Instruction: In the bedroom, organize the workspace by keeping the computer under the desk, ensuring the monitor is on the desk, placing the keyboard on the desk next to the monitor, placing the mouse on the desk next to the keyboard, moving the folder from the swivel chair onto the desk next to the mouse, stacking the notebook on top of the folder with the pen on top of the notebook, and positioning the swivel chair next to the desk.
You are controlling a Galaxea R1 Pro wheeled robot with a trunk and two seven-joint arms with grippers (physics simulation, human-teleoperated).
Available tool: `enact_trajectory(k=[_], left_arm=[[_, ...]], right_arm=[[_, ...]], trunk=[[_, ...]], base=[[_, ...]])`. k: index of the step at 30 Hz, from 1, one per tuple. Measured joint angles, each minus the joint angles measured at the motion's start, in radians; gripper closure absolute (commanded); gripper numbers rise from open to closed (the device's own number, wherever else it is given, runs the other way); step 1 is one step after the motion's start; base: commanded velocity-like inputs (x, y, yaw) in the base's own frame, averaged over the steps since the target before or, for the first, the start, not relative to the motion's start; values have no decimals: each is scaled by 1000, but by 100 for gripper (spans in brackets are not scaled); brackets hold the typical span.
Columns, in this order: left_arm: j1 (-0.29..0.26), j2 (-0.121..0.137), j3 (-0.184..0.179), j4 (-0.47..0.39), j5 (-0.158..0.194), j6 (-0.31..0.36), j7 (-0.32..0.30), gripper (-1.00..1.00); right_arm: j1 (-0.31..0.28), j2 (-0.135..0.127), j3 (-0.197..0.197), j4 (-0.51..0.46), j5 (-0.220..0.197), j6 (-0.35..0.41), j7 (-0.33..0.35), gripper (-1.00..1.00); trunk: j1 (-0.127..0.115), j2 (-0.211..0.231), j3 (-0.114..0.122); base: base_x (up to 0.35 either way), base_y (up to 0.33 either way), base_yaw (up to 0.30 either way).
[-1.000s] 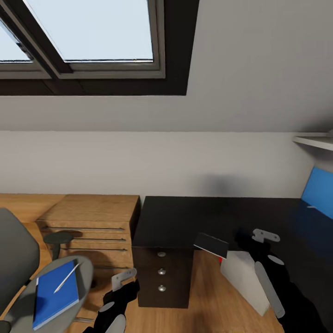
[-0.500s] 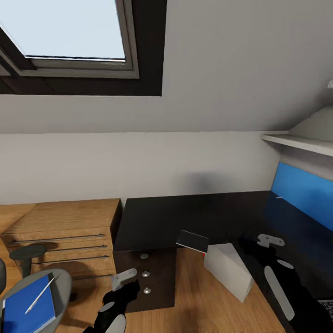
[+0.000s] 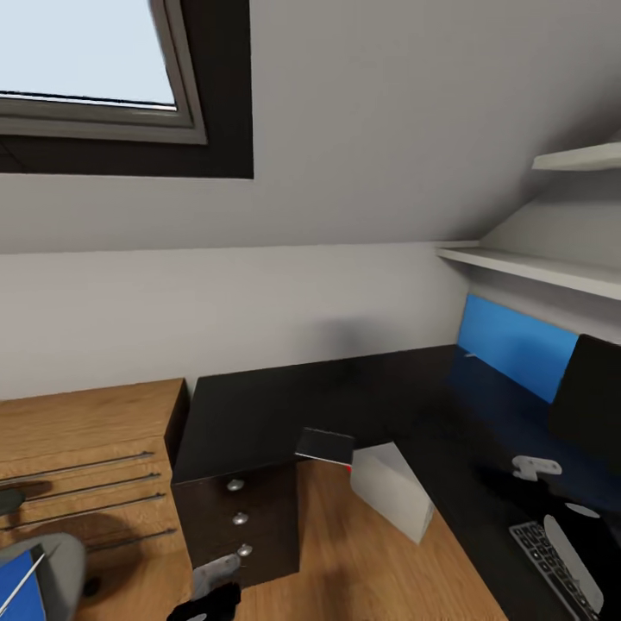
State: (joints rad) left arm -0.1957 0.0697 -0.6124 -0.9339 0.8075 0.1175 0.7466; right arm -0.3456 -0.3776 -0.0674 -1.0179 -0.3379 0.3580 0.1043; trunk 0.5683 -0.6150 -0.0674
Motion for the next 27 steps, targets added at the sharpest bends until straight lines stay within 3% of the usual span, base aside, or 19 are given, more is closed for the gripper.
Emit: enact_trajectory(k=[2, 5, 8, 22, 27], left_arm=[[9, -3, -78, 107, -5, -88, -18, -100], [15, 0, -159, 178, -9, -207, -43, -100], [16, 0, -187, 199, -8, -261, -54, -100], [17, -2, -196, 210, -5, -275, -53, -100], [17, -4, -194, 231, -5, -275, -53, -100]], right_arm=[[0, -6, 0, 18, 6, -15, 11, 100], [0, -10, 0, 39, 32, -42, 16, 100], [0, -10, 0, 63, 62, -68, 18, 100], [0, 6, 14, 65, 76, -102, 6, 100], [0, 6, 16, 68, 77, -153, -3, 100]], trunk=[[0, 0, 0], [0, 0, 0], [0, 0, 0], [0, 0, 0], [0, 0, 0]], base=[[0, 0, -280], [0, 0, -180], [0, 0, -46], [0, 0, -3], [0, 0, 0]])
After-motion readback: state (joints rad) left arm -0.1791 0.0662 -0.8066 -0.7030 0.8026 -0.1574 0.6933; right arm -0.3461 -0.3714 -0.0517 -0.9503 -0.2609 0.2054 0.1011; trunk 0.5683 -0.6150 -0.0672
